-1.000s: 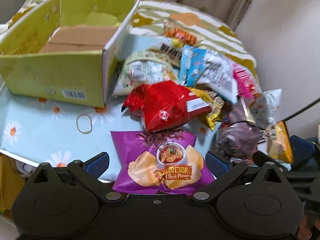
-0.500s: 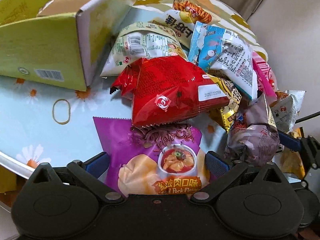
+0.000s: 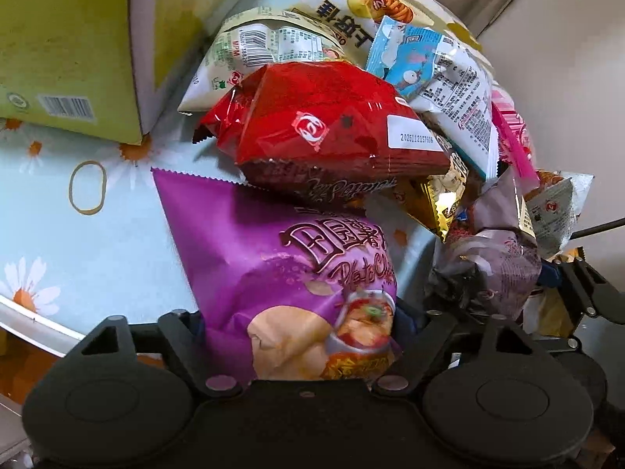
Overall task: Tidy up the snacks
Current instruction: 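Grasp the purple chips bag with the left tool while the right grasps the brown bag, then carry both bags into the yellow box and open both tools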
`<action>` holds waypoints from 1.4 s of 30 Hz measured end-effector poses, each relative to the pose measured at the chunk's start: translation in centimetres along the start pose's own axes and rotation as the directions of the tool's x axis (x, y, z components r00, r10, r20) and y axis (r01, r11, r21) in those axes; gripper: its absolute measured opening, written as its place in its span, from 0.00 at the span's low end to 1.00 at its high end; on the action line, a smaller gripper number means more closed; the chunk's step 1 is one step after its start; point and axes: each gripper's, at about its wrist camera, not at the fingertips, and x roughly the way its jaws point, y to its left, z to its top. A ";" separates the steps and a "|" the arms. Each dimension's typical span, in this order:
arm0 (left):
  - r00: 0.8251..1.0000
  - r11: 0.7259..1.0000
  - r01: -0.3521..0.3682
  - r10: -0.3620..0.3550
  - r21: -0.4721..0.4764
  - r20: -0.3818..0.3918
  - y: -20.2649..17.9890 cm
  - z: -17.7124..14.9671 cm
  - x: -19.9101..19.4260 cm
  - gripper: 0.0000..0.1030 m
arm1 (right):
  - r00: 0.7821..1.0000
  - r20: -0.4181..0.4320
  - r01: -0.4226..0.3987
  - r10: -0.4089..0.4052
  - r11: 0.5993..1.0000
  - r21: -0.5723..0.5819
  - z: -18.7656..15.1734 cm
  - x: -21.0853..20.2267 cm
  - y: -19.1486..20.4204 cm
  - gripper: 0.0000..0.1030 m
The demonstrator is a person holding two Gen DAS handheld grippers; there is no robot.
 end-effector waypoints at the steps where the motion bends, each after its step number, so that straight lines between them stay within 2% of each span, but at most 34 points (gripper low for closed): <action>1: 1.000 1.000 -0.001 0.001 0.001 0.004 0.0 -0.2 -0.2 0.79 | 1.000 0.002 0.000 0.000 1.000 -0.004 0.0 0.0 0.1 1.00; 6: 1.000 1.000 0.015 -0.015 0.002 0.021 0.0 -0.9 -1.1 0.75 | 1.000 0.013 0.005 -0.005 1.000 -0.014 -0.4 -0.5 0.2 1.00; 9: 0.999 1.000 0.018 -0.018 0.004 0.033 0.0 -1.7 -1.9 0.73 | 1.000 0.017 0.006 -0.006 1.000 -0.010 -0.5 -0.8 0.2 0.93; 14: 0.998 1.000 0.031 -0.031 -0.003 0.051 0.5 -2.4 -3.5 0.72 | 0.999 0.039 -0.016 0.015 1.000 0.023 -0.5 -1.9 -0.1 0.89; 20: 0.996 0.999 0.052 -0.052 0.003 0.077 0.0 -3.6 -5.7 0.72 | 0.997 0.074 -0.017 0.013 0.998 0.066 -0.2 -4.2 -0.4 0.88; 27: 0.986 0.997 0.074 -0.075 0.007 0.146 -1.3 -4.3 -9.6 0.72 | 0.990 0.137 -0.035 0.023 0.996 0.086 1.7 -7.6 -0.6 0.88; 31: 0.972 0.997 0.081 -0.081 0.007 0.219 -1.7 -4.6 -12.7 0.72 | 0.985 0.172 -0.049 0.034 0.995 0.088 3.1 -9.6 -0.7 0.88; 35: 0.949 0.997 0.071 -0.069 0.006 0.307 -1.4 -3.9 -15.5 0.72 | 0.973 0.221 -0.079 0.062 0.994 0.069 4.9 -11.2 -0.9 0.88; 42: 0.903 1.000 0.007 0.005 -0.026 0.431 0.5 -1.3 -19.3 0.72 | 0.947 0.305 -0.105 0.099 0.994 0.004 9.8 -13.1 -0.3 0.88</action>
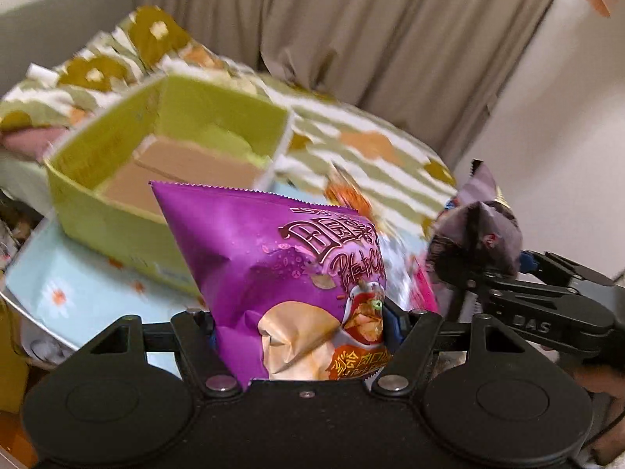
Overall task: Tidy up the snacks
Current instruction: 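Carry both bags into the yellow box and open both tools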
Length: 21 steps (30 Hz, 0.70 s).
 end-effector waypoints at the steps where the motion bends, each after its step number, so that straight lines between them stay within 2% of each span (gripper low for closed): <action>1: 1.000 1.000 -0.007 0.007 -0.003 0.013 0.5 0.7 -0.1 0.72 | 1.000 0.007 -0.006 0.006 1.000 -0.008 0.9 0.2 0.3 0.88; 6: 0.997 0.999 -0.044 0.044 0.011 0.056 3.4 4.8 0.6 0.72 | 0.999 0.017 -0.040 0.040 0.999 -0.006 4.9 1.9 2.1 0.88; 11: 0.996 0.998 -0.058 0.056 0.030 0.071 7.4 9.2 1.1 0.72 | 0.998 0.044 -0.036 0.035 0.999 0.010 8.8 4.8 4.7 0.88; 17: 0.998 0.994 -0.055 0.052 0.097 0.032 11.4 14.9 4.4 0.72 | 1.000 0.024 -0.021 0.020 0.998 0.059 13.4 10.2 8.3 0.89; 21: 0.999 0.991 -0.018 0.022 0.134 -0.029 14.1 18.1 7.9 0.73 | 1.000 -0.003 0.009 -0.008 0.994 0.106 16.3 14.0 10.5 0.89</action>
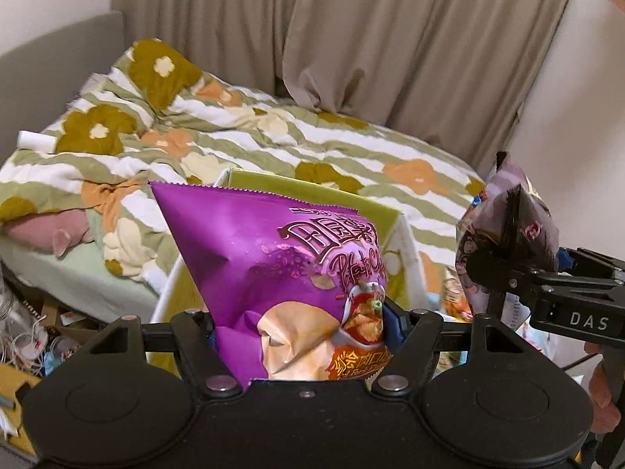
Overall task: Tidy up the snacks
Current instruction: 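Carry both bags into the yellow box and open both tools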
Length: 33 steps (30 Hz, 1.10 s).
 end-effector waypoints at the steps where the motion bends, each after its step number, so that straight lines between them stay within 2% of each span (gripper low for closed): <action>1: 1.000 1.000 0.010 -0.010 0.011 -0.013 0.4 0.4 0.7 0.73 | 1.000 -0.006 0.010 -0.009 1.000 0.014 0.5 0.9 0.6 0.89; 7: 0.993 0.996 0.058 -0.050 0.069 -0.104 3.1 2.6 7.0 0.73 | 0.994 -0.060 0.100 -0.095 0.992 0.080 2.4 6.3 3.0 0.89; 12: 0.988 0.989 0.088 -0.072 0.117 -0.134 3.9 3.4 10.8 0.74 | 0.981 -0.125 0.164 -0.146 0.975 0.148 2.4 9.7 3.1 0.89; 14: 0.989 0.989 0.093 -0.078 0.114 -0.128 4.2 3.5 11.8 0.82 | 0.975 -0.149 0.186 -0.163 0.971 0.150 2.2 10.6 3.0 0.89; 15: 0.989 0.989 0.089 -0.074 0.115 -0.125 4.3 3.6 12.1 0.91 | 0.973 -0.159 0.193 -0.169 0.970 0.150 2.1 11.0 2.9 0.89; 16: 0.990 0.990 0.079 -0.064 0.118 -0.123 4.4 3.6 12.3 0.96 | 0.971 -0.167 0.198 -0.172 0.969 0.151 2.0 11.2 2.9 0.89; 22: 0.993 0.994 0.028 -0.015 0.110 -0.118 4.8 3.0 10.6 0.96 | 0.972 -0.182 0.178 -0.150 0.973 0.149 1.9 12.1 2.6 0.89; 27: 0.997 0.995 -0.020 0.027 0.099 -0.067 4.8 2.6 7.7 0.97 | 0.979 -0.180 0.123 -0.096 0.982 0.145 2.6 12.3 2.4 0.90; 33: 0.996 0.992 -0.081 0.084 0.092 -0.024 5.0 2.8 6.6 0.97 | 0.983 -0.174 0.082 -0.060 0.990 0.119 3.9 14.0 3.1 0.90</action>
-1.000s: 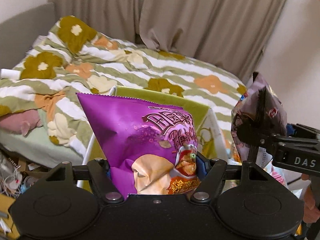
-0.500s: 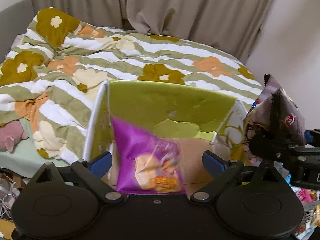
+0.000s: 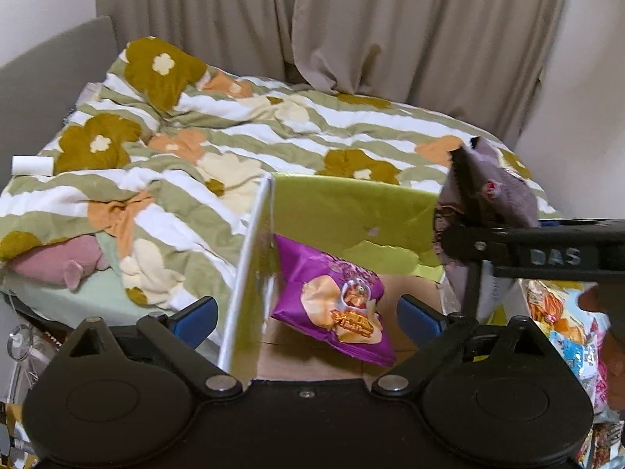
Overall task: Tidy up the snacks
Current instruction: 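Carry both bags into the yellow box and open both tools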
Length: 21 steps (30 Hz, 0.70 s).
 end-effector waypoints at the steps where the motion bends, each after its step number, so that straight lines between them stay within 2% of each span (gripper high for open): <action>1: 1.000 1.000 -0.005 0.005 -0.002 0.003 0.1 0.0 0.0 0.97 | 1.000 -0.006 -0.004 0.004 1.000 -0.001 0.2 0.5 0.1 0.90; 5: 1.000 1.000 -0.029 0.029 -0.008 0.004 0.2 -0.1 0.1 0.97 | 0.999 -0.050 0.004 -0.005 1.000 -0.010 0.7 2.6 0.2 0.90; 7: 0.999 0.999 -0.036 0.036 -0.011 0.005 0.3 -0.2 0.2 0.97 | 0.997 -0.080 0.011 -0.012 1.000 -0.023 0.6 3.6 0.2 0.93; 9: 0.999 0.999 -0.044 0.044 -0.014 -0.001 0.3 -0.4 0.4 0.97 | 0.994 -0.107 0.005 -0.007 1.000 -0.023 0.5 4.6 0.0 1.00; 11: 0.999 0.999 -0.050 0.049 -0.017 -0.010 0.2 -0.7 0.6 0.97 | 0.993 -0.116 0.010 -0.012 1.000 -0.015 0.2 5.2 -0.1 1.00; 21: 0.999 0.999 -0.045 0.044 -0.025 -0.016 -0.1 -1.4 0.4 0.97 | 0.998 -0.055 0.019 -0.019 1.000 -0.011 -1.5 3.9 -0.8 1.00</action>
